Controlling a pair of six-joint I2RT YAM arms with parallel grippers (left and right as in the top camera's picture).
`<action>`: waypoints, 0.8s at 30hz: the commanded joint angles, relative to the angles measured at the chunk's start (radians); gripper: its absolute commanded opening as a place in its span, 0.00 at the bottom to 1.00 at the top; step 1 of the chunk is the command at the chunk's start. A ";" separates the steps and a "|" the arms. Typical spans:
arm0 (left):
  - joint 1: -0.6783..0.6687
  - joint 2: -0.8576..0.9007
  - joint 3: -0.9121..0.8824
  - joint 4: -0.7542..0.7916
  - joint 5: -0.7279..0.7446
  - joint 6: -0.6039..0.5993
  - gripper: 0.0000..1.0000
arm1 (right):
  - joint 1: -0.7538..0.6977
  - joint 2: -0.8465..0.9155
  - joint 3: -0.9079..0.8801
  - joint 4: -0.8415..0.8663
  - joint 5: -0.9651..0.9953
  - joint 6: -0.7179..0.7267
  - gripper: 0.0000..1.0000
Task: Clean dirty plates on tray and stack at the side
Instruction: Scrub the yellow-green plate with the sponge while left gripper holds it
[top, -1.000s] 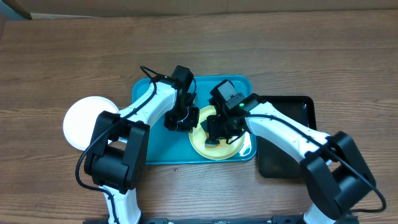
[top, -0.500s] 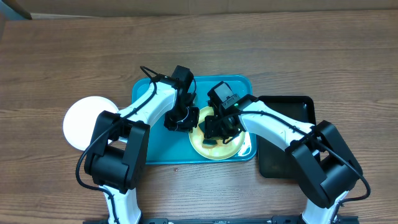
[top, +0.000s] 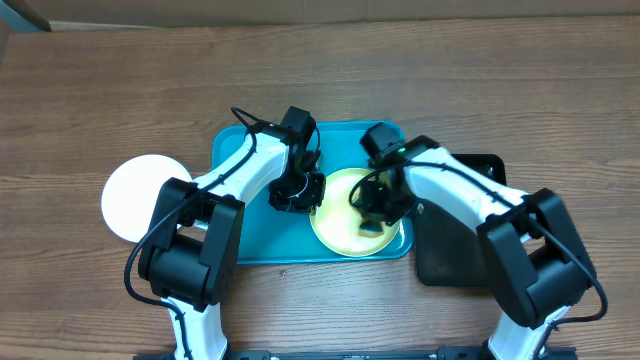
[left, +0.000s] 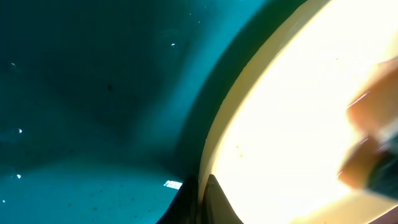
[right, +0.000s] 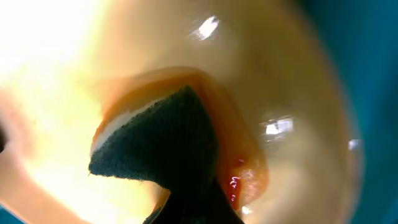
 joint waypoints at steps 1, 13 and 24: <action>0.005 0.035 -0.022 -0.008 -0.051 -0.013 0.04 | -0.033 0.002 -0.017 0.005 0.122 -0.027 0.04; 0.005 0.035 -0.022 -0.011 -0.050 -0.013 0.04 | 0.040 0.009 -0.024 0.234 0.063 -0.051 0.05; 0.005 0.035 -0.022 -0.011 -0.050 -0.013 0.04 | 0.112 0.002 0.008 0.021 0.037 -0.275 0.04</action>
